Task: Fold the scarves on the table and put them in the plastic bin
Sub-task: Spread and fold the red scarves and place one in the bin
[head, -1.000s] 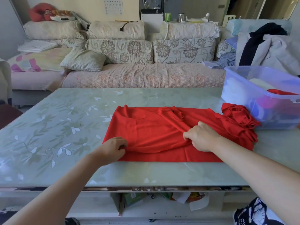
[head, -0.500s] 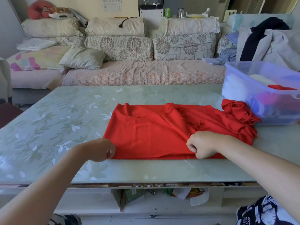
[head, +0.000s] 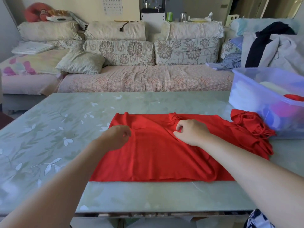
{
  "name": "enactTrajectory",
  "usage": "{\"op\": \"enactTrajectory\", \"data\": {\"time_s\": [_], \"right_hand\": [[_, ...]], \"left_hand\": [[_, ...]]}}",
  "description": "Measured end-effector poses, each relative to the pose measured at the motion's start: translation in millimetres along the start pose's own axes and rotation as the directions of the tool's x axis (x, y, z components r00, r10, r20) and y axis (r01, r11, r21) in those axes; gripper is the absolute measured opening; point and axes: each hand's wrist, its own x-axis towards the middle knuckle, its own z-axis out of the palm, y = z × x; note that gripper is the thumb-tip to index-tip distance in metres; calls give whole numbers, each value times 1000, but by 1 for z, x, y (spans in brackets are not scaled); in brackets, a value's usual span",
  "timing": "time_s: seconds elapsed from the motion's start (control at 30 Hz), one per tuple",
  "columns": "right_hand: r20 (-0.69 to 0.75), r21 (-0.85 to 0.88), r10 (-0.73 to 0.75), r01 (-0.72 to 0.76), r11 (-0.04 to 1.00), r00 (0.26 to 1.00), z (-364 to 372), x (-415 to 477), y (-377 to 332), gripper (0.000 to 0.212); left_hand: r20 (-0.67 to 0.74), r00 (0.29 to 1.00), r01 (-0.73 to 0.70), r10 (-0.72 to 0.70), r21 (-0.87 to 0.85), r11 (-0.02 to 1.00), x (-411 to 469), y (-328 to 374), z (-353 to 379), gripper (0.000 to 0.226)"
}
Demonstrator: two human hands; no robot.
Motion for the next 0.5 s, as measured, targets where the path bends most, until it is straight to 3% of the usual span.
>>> {"op": "enactTrajectory", "data": {"time_s": [0.1, 0.2, 0.27, 0.33, 0.43, 0.5], "right_hand": [[69, -79, 2, 3, 997, 998, 16, 22, -5, 39], [122, 65, 82, -90, 994, 989, 27, 40, 0, 32], [64, 191, 151, -160, 968, 986, 29, 48, 4, 36], [37, 153, 146, -150, 977, 989, 29, 55, 11, 38], [11, 112, 85, -86, 990, 996, 36, 66, 23, 13], [21, 160, 153, -154, 975, 988, 38, 71, 29, 13]], "left_hand": [[-71, 993, -93, 94, 16, 996, 24, -3, 17, 19], [-77, 993, -89, 94, 65, 994, 39, -2, 32, 18], [-90, 993, -69, 78, 99, 993, 48, 0, 38, 19], [-95, 994, -33, 45, 125, 992, 57, 0, 41, 27], [16, 999, 35, -37, 131, 991, 68, 2, 46, 47], [121, 990, 54, -72, 143, 988, 71, 4, 52, 55]]}}
